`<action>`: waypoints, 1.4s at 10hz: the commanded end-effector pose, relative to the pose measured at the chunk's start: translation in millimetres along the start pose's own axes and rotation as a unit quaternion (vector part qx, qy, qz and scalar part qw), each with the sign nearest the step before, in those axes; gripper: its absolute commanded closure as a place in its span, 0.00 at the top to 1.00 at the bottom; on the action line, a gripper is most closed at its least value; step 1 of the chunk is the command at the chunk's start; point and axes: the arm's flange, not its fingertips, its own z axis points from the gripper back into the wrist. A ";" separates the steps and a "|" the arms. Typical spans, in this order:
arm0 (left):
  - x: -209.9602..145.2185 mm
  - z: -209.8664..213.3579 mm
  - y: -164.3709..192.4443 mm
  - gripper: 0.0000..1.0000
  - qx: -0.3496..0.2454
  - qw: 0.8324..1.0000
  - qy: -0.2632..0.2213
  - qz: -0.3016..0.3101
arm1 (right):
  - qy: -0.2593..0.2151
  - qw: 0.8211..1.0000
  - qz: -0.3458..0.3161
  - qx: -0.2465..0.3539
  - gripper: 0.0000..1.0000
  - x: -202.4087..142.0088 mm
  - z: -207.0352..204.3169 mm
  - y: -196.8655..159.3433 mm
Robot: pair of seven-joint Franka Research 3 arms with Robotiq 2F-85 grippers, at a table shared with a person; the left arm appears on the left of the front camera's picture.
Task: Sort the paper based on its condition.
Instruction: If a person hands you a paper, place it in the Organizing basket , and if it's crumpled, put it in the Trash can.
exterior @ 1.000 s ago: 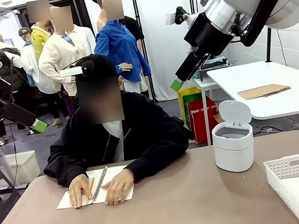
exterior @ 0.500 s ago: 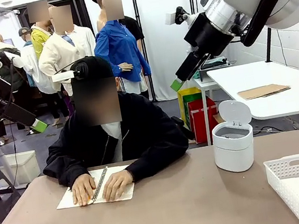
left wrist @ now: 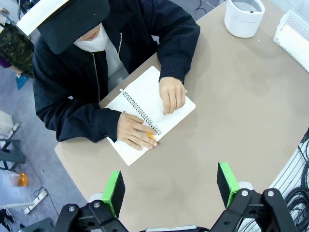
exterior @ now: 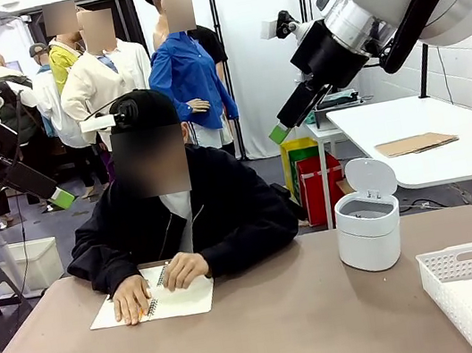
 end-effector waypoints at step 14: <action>-0.3 0.5 0.2 1.00 0.002 1.000 0.000 0.001 | -0.004 1.000 0.000 0.002 1.00 0.7 -0.7 -0.7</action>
